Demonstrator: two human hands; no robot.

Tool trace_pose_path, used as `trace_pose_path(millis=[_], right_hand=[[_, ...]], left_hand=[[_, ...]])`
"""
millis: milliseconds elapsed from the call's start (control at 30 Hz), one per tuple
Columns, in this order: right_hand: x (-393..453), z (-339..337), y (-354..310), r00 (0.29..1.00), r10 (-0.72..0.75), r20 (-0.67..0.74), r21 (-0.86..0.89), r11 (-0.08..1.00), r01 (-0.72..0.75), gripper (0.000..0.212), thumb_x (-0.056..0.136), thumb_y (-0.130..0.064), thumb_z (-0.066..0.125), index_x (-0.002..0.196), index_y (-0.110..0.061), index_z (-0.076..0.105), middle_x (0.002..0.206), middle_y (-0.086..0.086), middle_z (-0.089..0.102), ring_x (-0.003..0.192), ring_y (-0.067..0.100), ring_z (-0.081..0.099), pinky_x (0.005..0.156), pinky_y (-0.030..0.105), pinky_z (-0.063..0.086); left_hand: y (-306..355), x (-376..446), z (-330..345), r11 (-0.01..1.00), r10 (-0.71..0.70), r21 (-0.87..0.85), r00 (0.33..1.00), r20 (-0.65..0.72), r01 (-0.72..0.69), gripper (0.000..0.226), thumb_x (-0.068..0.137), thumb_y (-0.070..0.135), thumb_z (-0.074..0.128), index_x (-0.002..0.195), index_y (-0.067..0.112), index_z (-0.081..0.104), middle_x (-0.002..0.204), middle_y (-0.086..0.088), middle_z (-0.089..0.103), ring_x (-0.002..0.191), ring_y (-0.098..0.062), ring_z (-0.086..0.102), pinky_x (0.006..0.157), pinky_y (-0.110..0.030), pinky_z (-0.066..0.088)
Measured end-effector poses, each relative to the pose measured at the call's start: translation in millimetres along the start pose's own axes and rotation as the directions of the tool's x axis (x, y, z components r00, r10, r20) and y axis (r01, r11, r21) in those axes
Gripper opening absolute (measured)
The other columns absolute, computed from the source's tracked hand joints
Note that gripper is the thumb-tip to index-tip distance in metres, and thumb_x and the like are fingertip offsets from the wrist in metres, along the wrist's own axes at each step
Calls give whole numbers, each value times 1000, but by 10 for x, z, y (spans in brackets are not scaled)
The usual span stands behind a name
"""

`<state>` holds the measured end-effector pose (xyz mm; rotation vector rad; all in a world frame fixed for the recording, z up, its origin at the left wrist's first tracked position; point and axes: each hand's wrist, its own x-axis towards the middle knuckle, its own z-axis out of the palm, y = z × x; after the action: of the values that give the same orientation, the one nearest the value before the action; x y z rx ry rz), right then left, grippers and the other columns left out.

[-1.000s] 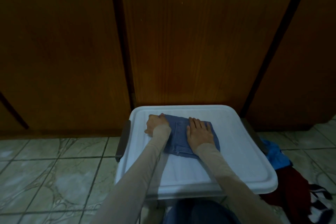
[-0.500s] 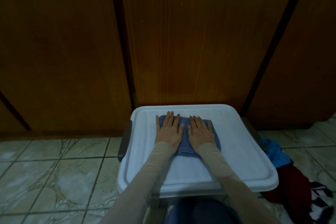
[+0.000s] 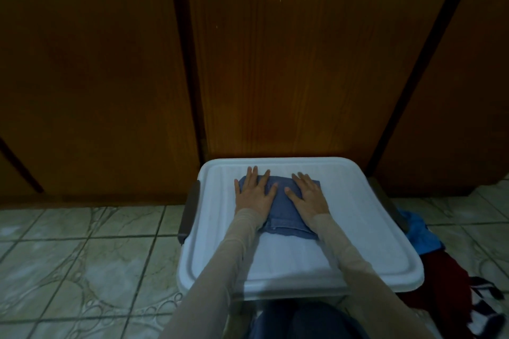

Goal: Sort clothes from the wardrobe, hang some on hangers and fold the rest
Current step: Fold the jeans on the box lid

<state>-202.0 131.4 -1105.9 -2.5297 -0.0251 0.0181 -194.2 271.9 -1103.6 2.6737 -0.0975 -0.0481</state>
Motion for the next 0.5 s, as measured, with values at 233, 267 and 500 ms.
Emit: trace_pose_path(millis=[233,267,500], right_hand=[[-213,106,-153,935,280,-219,50,960,-276,75,93,-58,32,150,-28,-7,157,10,-8,142,35,14,116,43,18],[-224,97,-156,924,320,-211,81,948,-309,76,92,-60,33,150,-30,-6,157,11,-7,140,35,21,113,44,24],[-418,35,-99,920,355,-167,63,935,-350,72,90,-62,33,149,-35,2,130,19,48,115,33,49,97,40,42]], left_hand=[[206,-305,45,940,-333,-99,940,-74,325,69,92,64,20,148,34,-10,156,-17,-8,142,-34,11,111,-48,18],[213,-329,47,935,-350,-94,935,-64,343,71,91,65,20,147,35,-11,156,-18,-2,140,-34,17,110,-47,21],[149,-404,-60,901,-362,-245,932,27,357,77,88,67,33,148,37,-5,140,-16,37,128,-32,35,103,-42,29]])
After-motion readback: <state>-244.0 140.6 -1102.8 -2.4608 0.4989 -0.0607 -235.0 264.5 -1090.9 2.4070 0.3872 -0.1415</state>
